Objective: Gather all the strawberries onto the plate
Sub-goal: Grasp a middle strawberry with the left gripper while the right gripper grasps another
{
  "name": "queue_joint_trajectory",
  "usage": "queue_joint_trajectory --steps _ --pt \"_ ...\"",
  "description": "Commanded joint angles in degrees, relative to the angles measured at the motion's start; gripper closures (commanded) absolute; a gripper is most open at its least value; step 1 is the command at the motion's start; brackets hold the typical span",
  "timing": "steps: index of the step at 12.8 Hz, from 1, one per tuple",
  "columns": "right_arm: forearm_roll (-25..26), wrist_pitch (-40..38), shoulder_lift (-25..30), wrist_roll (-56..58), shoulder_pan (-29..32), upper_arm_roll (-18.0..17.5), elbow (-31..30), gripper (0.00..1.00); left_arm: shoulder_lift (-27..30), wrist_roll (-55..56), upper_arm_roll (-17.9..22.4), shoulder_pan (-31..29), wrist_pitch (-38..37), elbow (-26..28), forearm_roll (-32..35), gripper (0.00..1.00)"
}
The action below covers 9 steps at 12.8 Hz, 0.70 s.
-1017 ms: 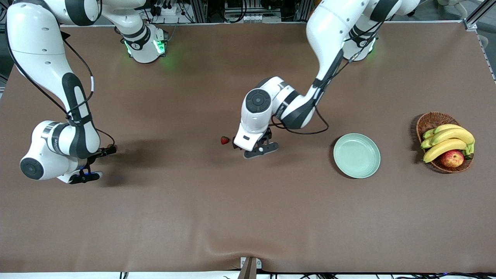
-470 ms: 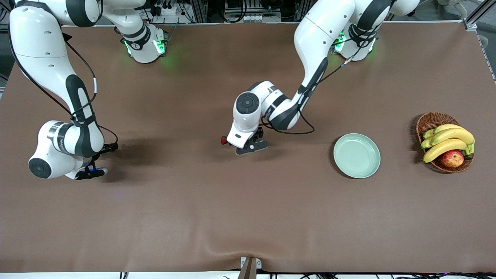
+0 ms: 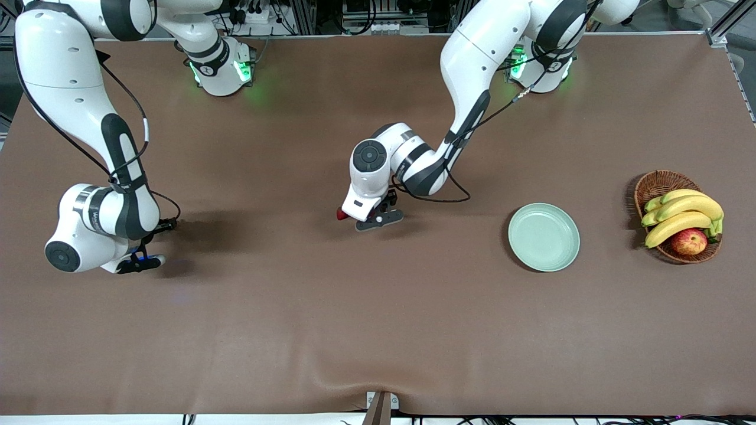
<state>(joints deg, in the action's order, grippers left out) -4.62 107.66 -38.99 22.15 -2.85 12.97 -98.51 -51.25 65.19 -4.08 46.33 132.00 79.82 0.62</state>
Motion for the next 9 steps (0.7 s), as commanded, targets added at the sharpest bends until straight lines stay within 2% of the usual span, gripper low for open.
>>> queue_joint_trajectory --steps 1,3,4,8,9 --pt "1.0 -0.2 0.6 0.5 -0.1 -0.2 -0.5 0.79 -0.1 1.3 0.6 0.6 -2.6 -1.1 1.0 0.54" --pt "1.0 -0.3 0.7 0.5 -0.2 -0.2 -0.3 0.84 0.9 1.1 0.7 0.5 -6.5 -1.0 1.1 0.93" --pt "0.9 -0.3 0.8 0.4 -0.2 -0.2 0.0 0.88 1.5 0.9 0.7 0.0 -8.6 -1.0 1.1 1.0" --pt "-0.5 -0.8 1.5 -0.3 -0.7 -1.5 3.0 0.93 10.0 -1.0 0.7 -6.2 -21.5 0.7 1.3 1.0" --pt "-2.8 -1.5 1.5 -0.6 -1.8 -2.0 4.5 0.94 12.5 -3.2 0.7 -8.2 -22.8 2.3 2.3 1.0"
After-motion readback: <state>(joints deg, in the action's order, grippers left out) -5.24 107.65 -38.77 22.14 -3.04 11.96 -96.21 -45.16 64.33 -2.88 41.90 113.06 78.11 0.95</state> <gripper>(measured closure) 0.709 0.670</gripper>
